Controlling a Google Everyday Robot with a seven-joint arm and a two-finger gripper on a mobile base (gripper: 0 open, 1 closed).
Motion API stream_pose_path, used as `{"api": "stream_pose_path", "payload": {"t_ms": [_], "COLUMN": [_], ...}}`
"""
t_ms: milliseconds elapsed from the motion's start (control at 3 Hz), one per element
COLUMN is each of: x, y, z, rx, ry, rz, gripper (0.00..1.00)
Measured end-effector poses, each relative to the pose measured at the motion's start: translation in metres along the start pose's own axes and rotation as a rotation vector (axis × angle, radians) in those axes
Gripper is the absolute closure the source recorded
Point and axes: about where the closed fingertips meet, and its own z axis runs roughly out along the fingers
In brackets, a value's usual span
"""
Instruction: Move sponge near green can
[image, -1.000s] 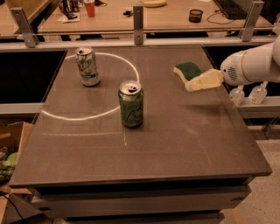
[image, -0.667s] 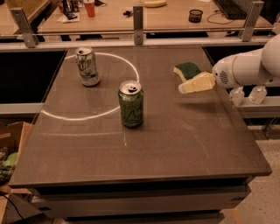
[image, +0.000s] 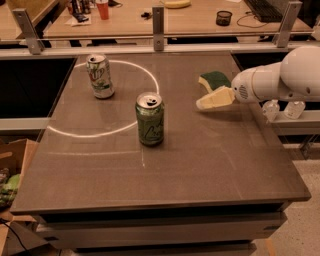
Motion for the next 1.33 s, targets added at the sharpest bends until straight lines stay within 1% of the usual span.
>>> {"api": "stream_pose_path", "payload": {"t_ms": [333, 667, 1000, 1333], "x": [0.001, 0.0, -0.003, -0.008], "y": [-0.011, -0.025, -0.032, -0.036], "z": [0.011, 0.015, 0.017, 0.016], "rx": [0.016, 0.029, 0.018, 0.005], "ry": [0.003, 0.002, -0.005, -0.017], "rz": [-0.018, -0.033, -0.027, -0.006], "gripper": [0.0, 0.16, 0.39, 0.62]}}
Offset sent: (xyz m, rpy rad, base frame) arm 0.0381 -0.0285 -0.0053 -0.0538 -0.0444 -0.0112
